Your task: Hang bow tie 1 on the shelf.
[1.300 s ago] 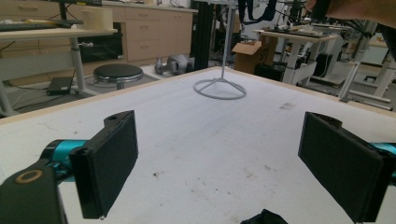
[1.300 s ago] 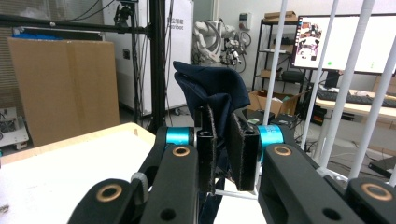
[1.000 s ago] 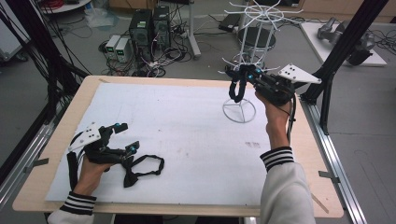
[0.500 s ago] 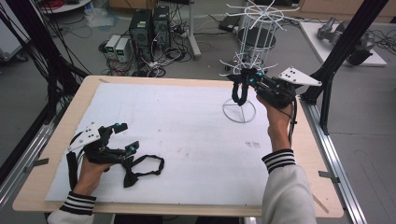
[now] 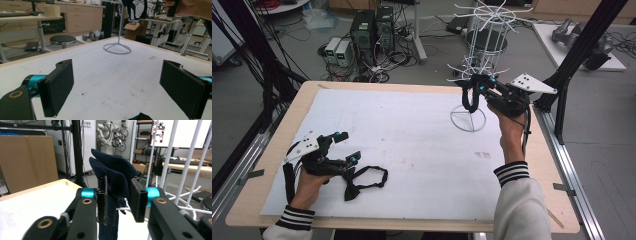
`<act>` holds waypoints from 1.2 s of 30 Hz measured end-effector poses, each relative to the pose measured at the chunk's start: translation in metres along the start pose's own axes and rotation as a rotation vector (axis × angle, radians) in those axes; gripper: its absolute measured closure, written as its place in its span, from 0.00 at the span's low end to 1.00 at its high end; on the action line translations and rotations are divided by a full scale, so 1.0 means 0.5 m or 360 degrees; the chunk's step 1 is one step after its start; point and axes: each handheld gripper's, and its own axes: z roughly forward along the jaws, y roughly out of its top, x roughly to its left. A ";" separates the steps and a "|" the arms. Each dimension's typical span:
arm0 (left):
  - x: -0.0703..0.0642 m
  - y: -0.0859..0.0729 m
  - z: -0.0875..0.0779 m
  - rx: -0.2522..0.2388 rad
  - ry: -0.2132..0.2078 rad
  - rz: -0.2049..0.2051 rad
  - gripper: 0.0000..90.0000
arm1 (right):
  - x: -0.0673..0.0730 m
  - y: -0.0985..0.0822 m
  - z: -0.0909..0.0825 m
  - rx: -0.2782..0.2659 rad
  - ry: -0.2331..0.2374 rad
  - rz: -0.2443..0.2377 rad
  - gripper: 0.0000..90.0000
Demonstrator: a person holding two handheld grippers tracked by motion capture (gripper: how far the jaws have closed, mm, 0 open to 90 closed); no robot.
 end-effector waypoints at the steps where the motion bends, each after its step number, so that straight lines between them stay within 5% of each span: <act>1: 0.000 0.000 0.000 0.0001 0.0000 0.0001 0.14 | 0.001 0.000 0.000 0.0001 -0.0009 -0.0004 0.75; 9: -0.001 0.001 0.000 -0.0001 -0.0002 0.0003 0.14 | 0.006 0.006 -0.010 0.0008 -0.0116 -0.0044 0.52; 17: -0.003 0.001 0.002 -0.0002 -0.0003 0.0005 0.14 | 0.007 0.008 -0.028 -0.0008 -0.0147 0.0021 0.30; 26: -0.006 0.002 -0.002 -0.0008 0.0004 0.0002 0.14 | 0.037 0.014 -0.044 -0.0035 -0.0063 0.0006 0.13; 36: -0.021 0.011 -0.005 -0.0034 -0.0003 0.0001 0.14 | 0.089 0.005 -0.105 -0.0049 0.0143 -0.0054 0.13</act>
